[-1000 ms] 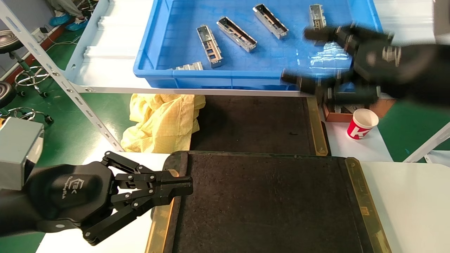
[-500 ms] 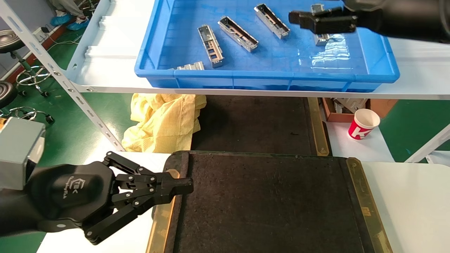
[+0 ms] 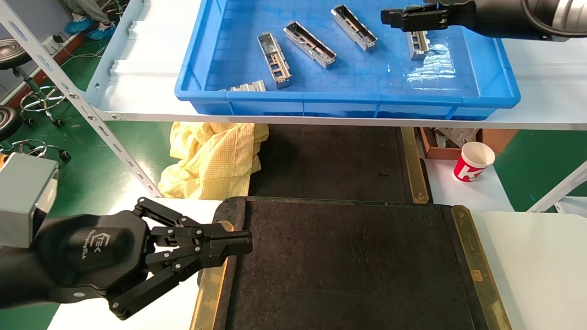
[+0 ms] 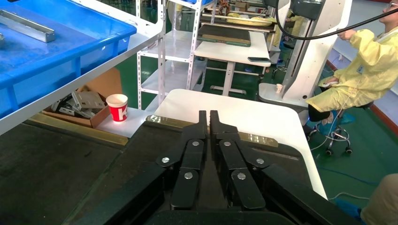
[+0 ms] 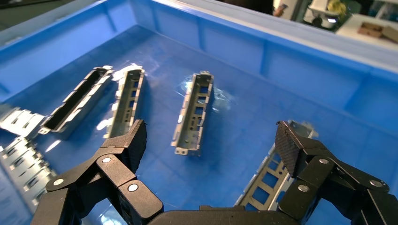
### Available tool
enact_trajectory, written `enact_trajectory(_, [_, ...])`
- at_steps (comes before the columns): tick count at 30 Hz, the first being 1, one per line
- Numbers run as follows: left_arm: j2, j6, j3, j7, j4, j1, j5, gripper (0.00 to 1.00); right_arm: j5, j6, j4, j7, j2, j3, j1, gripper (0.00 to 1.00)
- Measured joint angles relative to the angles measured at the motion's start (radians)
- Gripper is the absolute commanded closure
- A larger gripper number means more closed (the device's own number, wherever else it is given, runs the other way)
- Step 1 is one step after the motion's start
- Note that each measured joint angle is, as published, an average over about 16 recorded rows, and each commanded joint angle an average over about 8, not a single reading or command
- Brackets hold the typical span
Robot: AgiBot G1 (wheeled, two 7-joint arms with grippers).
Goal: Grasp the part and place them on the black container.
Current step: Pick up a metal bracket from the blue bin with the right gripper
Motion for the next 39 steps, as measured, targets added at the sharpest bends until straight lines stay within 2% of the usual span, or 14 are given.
enact_trajectory(8, [0.0, 0.0, 0.0, 0.0, 0.0, 0.0, 0.0, 0.0, -0.005, 0.062, -0.079, 0.005, -0.018, -0.002, 0.009, 0.01])
enact_trajectory(9, [0.0, 0.0, 0.0, 0.0, 0.0, 0.0, 0.0, 0.0, -0.004, 0.068, -0.085, 0.005, -0.018, -0.001, 0.007, 0.09])
enact_trajectory(16, [0.0, 0.0, 0.0, 0.0, 0.0, 0.0, 0.0, 0.0, 0.006, 0.101, -0.113, 0.006, -0.015, 0.007, -0.009, 0.95])
enact_trajectory(17, [0.0, 0.0, 0.0, 0.0, 0.0, 0.0, 0.0, 0.0, 0.007, 0.104, -0.115, 0.006, -0.015, 0.007, -0.012, 1.0])
enact_trajectory(39, [0.0, 0.0, 0.0, 0.0, 0.0, 0.0, 0.0, 0.0, -0.003, 0.113, -0.118, 0.002, -0.035, 0.0, -0.039, 1.0])
